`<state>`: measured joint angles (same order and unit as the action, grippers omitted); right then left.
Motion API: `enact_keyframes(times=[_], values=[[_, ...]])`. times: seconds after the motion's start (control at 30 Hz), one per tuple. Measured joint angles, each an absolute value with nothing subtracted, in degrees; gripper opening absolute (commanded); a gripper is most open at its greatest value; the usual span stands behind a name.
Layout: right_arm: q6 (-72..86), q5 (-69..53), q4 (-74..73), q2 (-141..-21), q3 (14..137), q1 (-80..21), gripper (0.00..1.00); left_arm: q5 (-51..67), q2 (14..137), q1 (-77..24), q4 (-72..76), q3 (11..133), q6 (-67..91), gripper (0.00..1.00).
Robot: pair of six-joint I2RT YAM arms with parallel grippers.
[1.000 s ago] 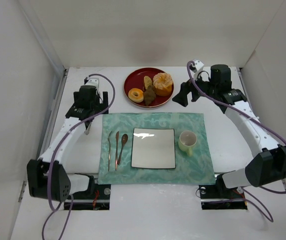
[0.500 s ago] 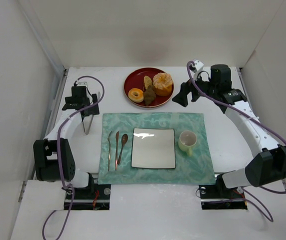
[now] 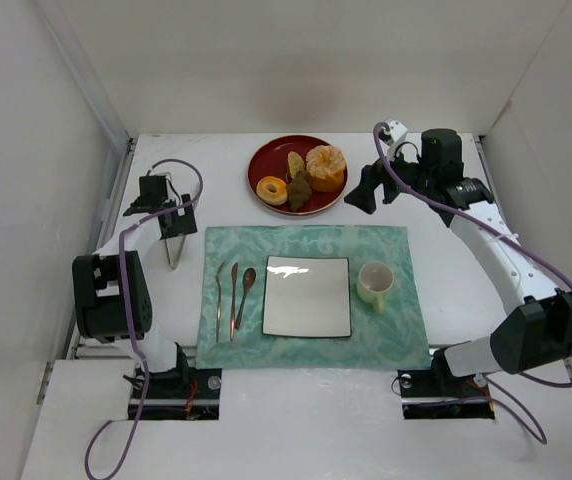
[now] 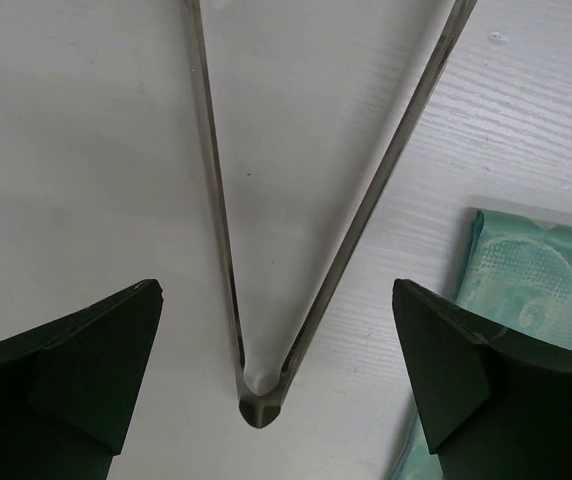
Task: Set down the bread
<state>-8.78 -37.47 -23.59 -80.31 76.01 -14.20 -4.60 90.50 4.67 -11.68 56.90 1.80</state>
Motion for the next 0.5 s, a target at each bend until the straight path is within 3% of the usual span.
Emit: enact_keyframes(times=[0.5], values=[[-8.8, -37.8, -23.6, -80.3, 76.0, -14.2, 1.00, -2.2, 95.0, 5.0, -9.9, 56.9, 1.7, 0.95]])
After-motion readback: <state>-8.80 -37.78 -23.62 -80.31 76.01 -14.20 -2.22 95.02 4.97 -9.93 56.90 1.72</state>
